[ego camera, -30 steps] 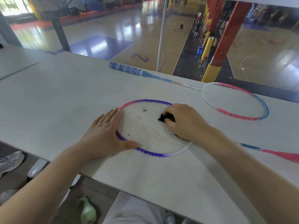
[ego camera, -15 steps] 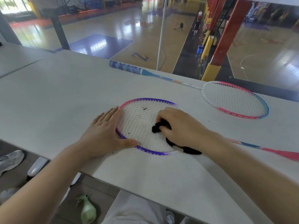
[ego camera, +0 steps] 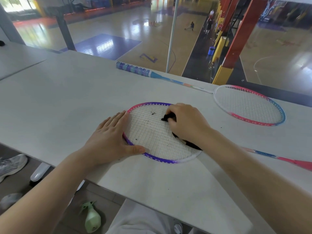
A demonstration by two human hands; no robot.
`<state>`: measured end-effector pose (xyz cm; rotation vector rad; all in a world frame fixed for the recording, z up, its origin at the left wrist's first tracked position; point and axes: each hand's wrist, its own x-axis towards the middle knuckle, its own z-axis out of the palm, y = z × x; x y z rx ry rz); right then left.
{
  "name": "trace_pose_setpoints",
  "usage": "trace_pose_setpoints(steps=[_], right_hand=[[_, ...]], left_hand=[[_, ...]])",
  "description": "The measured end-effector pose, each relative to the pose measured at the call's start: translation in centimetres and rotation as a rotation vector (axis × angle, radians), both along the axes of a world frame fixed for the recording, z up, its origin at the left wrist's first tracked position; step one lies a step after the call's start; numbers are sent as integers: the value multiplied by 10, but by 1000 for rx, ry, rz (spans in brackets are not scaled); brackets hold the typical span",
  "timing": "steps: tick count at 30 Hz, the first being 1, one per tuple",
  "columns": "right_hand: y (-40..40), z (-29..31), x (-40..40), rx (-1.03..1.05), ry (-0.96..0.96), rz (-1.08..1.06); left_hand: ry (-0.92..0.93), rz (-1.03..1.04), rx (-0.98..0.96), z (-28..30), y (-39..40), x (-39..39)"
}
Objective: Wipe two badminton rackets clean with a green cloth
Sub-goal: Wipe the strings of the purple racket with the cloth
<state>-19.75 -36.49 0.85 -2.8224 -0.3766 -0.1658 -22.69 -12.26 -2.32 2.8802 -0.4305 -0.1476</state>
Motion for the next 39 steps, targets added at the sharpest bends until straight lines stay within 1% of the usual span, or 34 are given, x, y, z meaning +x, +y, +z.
trace_pose_setpoints(steps=[3,7,8,10,12,15,19,22,24,26,31,33,36,39], right_hand=[[6,5,-32,36,49,127],[10,13,-65,96,217,288],[10,14,-66,96,238,310],[9,13,-60,76,208,321],[7,9,-46,44,117,268],[-2,4,-10,1,4,130],[-11,1,36,-57,-60,-78],[-5,-3,41,-83,-78,-122],[1,-5,31,-88,-78,-91],[8,-4,13,-45,-34,-34],[28,5,-47,40,76,266],[28,7,-56,56,139,356],[23,8,-46,49,129,375],[20,6,-21,5,49,292]], left_hand=[[-6,1,-10,0,0,0],[15,8,-5,0,-1,-1],[17,8,-7,0,0,-1],[24,8,-12,1,0,-1],[21,7,-18,2,-1,-1],[7,-11,-24,2,-1,-1],[18,-6,-14,1,0,0],[15,-2,-27,1,0,0],[9,4,-45,1,-1,-1],[6,15,-62,2,-1,-2],[-16,13,-78,0,-2,-1],[2,27,-73,0,-3,-1],[17,16,-63,1,-3,-1],[11,2,-59,1,-1,-1]])
